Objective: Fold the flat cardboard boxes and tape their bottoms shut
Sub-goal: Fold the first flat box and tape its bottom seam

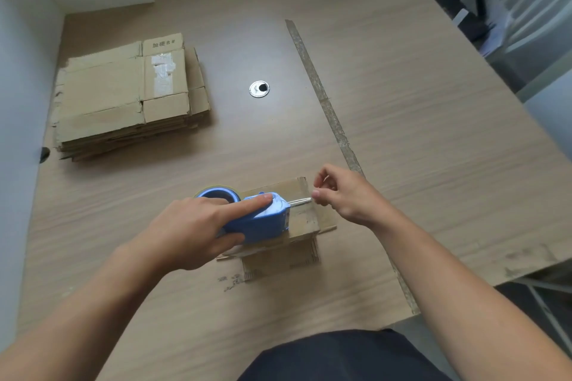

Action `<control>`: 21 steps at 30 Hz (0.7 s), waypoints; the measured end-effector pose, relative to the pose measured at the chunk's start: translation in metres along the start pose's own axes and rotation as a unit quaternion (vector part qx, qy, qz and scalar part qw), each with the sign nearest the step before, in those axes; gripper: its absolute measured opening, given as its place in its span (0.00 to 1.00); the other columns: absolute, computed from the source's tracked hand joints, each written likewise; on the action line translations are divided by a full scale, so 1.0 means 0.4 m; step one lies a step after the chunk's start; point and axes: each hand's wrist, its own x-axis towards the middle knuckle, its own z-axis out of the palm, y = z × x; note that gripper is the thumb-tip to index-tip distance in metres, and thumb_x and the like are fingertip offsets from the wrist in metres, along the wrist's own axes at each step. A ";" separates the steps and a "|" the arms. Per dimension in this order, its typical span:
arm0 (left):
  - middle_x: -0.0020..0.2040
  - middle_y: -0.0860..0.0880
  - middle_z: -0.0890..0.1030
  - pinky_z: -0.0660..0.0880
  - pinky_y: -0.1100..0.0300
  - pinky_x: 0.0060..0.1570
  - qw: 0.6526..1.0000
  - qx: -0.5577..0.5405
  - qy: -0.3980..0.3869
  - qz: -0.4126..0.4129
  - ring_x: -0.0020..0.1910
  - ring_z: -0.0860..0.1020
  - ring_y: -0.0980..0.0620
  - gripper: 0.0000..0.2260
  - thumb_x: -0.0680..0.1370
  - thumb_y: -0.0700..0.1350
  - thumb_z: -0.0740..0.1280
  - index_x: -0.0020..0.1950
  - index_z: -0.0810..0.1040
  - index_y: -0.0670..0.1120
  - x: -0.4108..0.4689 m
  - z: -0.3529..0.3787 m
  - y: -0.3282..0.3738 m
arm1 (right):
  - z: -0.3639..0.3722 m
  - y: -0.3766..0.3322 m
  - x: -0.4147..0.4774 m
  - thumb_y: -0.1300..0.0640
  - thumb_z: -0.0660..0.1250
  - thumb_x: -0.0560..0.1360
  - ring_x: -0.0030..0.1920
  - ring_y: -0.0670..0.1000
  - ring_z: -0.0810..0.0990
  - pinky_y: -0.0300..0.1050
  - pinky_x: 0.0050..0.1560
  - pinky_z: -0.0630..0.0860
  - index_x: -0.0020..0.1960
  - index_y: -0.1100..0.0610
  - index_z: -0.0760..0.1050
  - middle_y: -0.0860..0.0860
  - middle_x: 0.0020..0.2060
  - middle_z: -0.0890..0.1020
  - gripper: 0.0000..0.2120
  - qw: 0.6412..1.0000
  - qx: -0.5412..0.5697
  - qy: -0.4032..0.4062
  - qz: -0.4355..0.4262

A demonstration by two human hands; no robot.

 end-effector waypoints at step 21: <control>0.59 0.59 0.77 0.67 0.58 0.37 0.999 0.026 -0.021 -0.022 0.40 0.69 0.52 0.36 0.80 0.61 0.59 0.65 0.30 0.81 0.010 -0.011 0.013 | 0.076 0.081 -0.002 0.60 0.65 0.80 0.37 0.44 0.79 0.39 0.40 0.75 0.47 0.53 0.72 0.52 0.40 0.83 0.04 0.989 0.123 -0.013 0.076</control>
